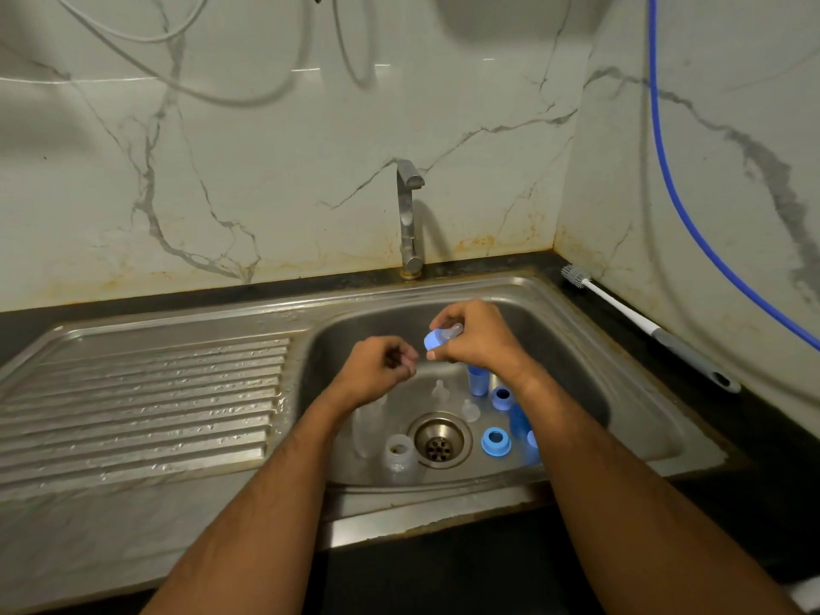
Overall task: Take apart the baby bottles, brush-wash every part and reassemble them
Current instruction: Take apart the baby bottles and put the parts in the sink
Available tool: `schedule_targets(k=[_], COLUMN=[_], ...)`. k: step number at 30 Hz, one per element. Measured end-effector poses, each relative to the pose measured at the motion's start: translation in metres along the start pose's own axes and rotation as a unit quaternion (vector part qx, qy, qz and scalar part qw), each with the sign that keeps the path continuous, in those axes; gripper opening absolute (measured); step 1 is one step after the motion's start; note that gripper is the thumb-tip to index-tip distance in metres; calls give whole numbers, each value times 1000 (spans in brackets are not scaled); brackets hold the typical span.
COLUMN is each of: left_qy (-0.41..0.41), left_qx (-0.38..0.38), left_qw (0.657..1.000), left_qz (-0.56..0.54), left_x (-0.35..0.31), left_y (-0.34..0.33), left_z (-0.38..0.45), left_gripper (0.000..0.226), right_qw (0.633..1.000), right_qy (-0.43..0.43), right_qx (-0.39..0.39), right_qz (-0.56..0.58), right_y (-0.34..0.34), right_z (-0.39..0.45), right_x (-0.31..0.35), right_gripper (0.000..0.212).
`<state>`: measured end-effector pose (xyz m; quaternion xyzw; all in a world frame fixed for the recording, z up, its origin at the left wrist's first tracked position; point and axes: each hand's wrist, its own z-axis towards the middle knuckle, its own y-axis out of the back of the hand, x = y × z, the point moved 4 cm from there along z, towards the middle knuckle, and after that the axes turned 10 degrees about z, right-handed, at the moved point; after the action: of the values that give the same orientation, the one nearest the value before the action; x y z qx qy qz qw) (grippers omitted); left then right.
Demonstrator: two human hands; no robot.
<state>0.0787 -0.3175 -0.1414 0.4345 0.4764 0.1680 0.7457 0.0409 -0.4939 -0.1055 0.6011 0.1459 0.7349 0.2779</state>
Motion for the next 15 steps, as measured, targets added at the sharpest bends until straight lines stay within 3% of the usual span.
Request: schedule_targets(k=[2,5,9,15], left_qy=[66,116,113,148], left_qx=[-10,53,38,-42], left_qw=[988,934,913,878], left_qz=[-142,-333,-390,-453], left_x=[2,-6,-10,4], left_y=[3,1,2,8], left_z=[-2,-8,-7,-2], left_gripper=[14,30,25,20], right_qw=[1000,1000,999,966], right_qy=[3,8,29,-73], right_qx=[12,17,33,40], right_qz=[-6,17,9,247], right_y=[-6,-14,-17,-16], right_z=[-2,-5,-6,-3], right_x=[0,2,11,6], right_gripper=[39,46,41,26])
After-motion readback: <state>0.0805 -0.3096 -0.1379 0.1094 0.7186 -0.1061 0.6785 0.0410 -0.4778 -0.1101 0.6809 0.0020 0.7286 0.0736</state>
